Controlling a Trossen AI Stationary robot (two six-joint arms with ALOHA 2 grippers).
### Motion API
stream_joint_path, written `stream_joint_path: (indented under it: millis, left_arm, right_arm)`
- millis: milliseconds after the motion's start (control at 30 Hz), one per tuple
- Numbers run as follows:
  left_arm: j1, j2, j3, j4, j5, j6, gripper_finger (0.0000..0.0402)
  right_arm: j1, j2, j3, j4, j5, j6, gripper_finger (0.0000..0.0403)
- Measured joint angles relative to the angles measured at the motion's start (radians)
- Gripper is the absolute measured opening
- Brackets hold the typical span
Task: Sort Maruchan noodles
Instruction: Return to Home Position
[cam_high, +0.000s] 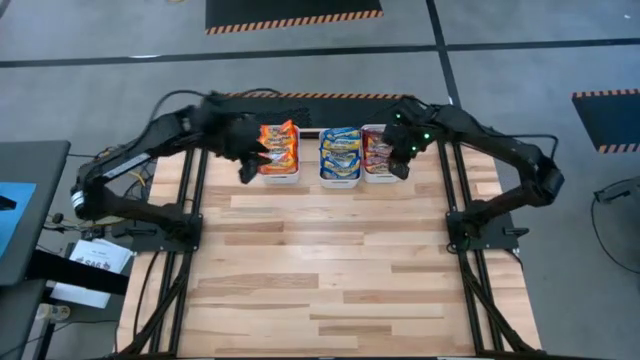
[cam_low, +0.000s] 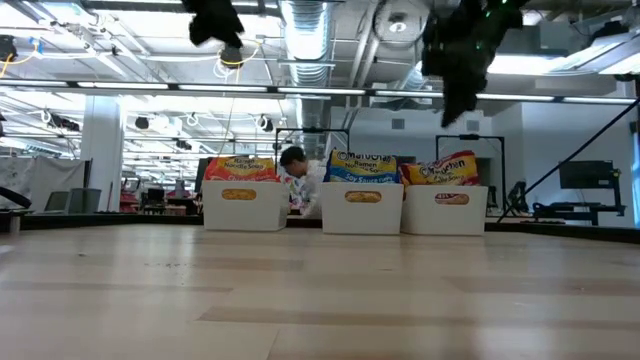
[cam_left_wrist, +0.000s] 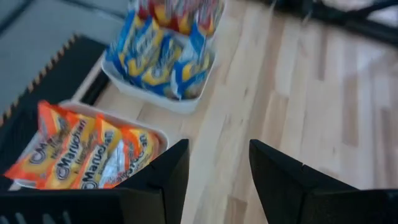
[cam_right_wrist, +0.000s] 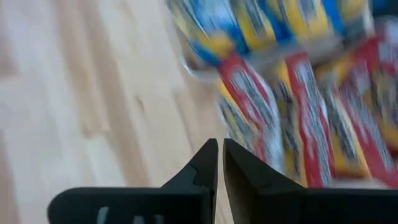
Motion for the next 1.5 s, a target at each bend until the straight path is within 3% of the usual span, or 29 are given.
stream_joint_path:
  millis: [267, 500, 767, 933, 1100, 1300, 1500]
  left_arm:
    - [-0.001, -0.243, -0.038, 0.026, -0.003, -0.01, 0.0153]
    - [-0.001, -0.553, -0.41, 0.296, 0.038, -0.071, 0.0152]
    - [-0.001, -0.918, -0.818, 0.504, -0.082, -0.153, 0.0152]
    - [-0.001, -1.082, -0.97, 0.553, -0.192, -0.192, 0.0152]
    - [-0.001, -1.183, -1.058, 0.548, -0.294, -0.209, 0.0152]
    - [-0.001, -1.209, -1.132, 0.538, -0.424, -0.177, 0.0152]
    - [-0.001, -1.209, -1.241, 0.599, -0.389, -0.222, 0.0152]
  right_arm:
    - [0.021, -0.158, 0.001, 0.269, -0.15, 0.048, 0.0051]
    - [0.038, -0.241, -0.011, 0.353, -0.168, 0.151, 0.0052]
    - [0.159, -0.335, -0.304, 0.791, -0.136, 0.41, 0.0052]
    - [0.194, -0.35, -0.332, 0.84, -0.102, 0.507, 0.0052]
    - [0.218, -0.351, -0.332, 0.842, -0.08, 0.553, 0.0052]
    - [0.237, -0.351, -0.332, 0.841, -0.077, 0.599, 0.0052]
    - [0.259, -0.35, -0.332, 0.839, -0.078, 0.597, 0.0052]
